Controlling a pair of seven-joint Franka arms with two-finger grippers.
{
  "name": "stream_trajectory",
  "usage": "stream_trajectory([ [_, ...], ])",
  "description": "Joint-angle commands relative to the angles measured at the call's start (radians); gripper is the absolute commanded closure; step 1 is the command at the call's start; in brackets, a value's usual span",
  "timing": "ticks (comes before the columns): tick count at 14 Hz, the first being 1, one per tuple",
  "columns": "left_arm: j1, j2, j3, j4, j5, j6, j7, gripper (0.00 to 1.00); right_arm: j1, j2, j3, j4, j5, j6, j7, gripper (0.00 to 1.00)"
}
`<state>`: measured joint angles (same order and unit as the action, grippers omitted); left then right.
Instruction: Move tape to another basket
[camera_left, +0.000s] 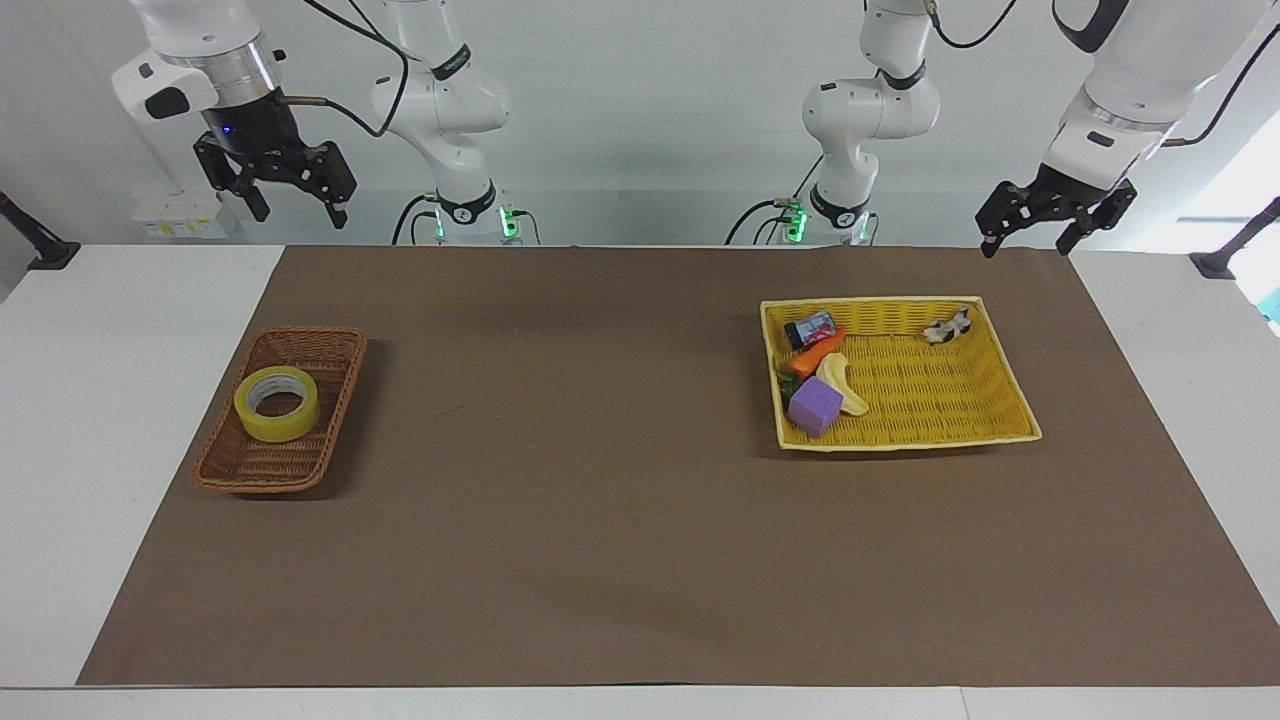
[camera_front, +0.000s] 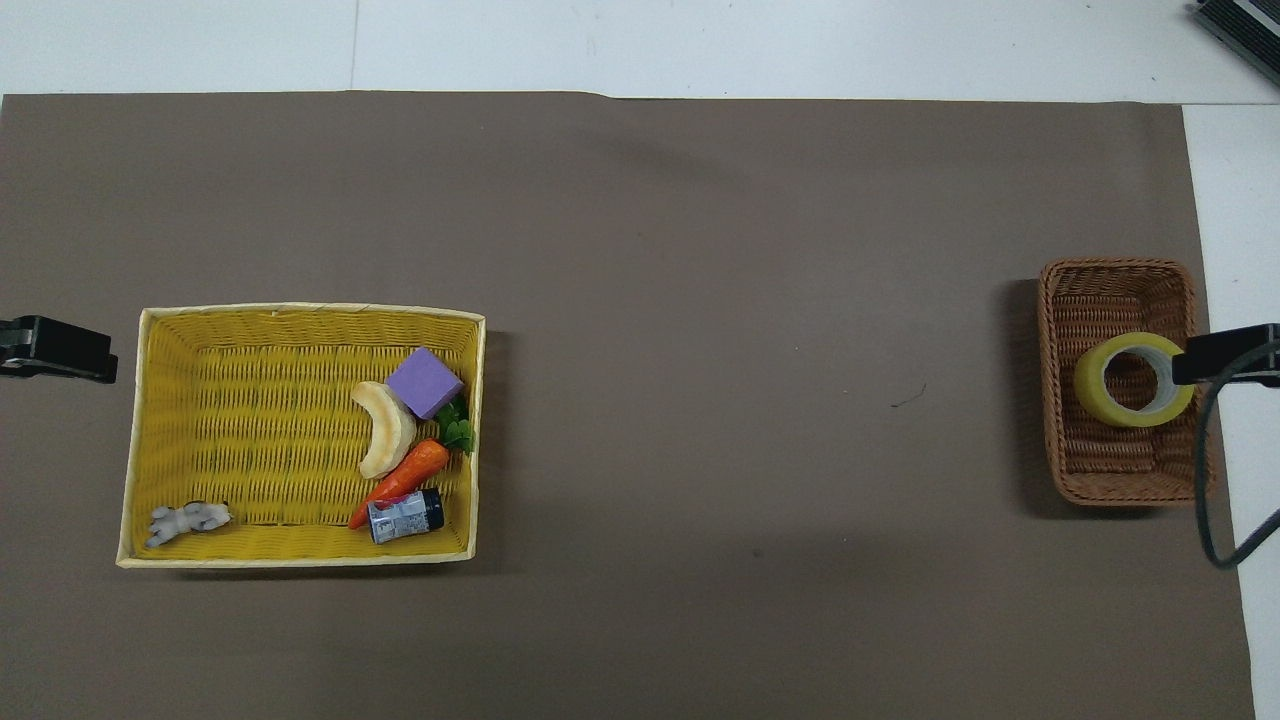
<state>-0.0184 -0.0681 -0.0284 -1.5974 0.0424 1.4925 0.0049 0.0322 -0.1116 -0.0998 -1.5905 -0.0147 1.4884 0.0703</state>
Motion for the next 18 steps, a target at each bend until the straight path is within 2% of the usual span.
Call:
stream_trajectory([
  [1,0.0,0.004,0.001,0.017,0.011,-0.018,0.006,0.0,-0.046,0.017,-0.012,0.015,0.044,-0.02,0.0,0.0],
  [10,0.0,0.004,0.001,0.017,0.011,-0.018,0.006,0.0,-0.048,0.018,-0.014,0.009,0.022,0.032,-0.037,0.0],
  [16,0.0,0.004,0.001,0.019,0.011,-0.018,0.006,0.0,-0.043,0.013,-0.011,0.003,0.024,0.021,-0.044,0.0],
  [18,0.0,0.004,0.001,0.019,0.011,-0.018,0.006,0.0,-0.04,0.012,-0.011,0.004,0.022,-0.008,-0.113,0.0],
])
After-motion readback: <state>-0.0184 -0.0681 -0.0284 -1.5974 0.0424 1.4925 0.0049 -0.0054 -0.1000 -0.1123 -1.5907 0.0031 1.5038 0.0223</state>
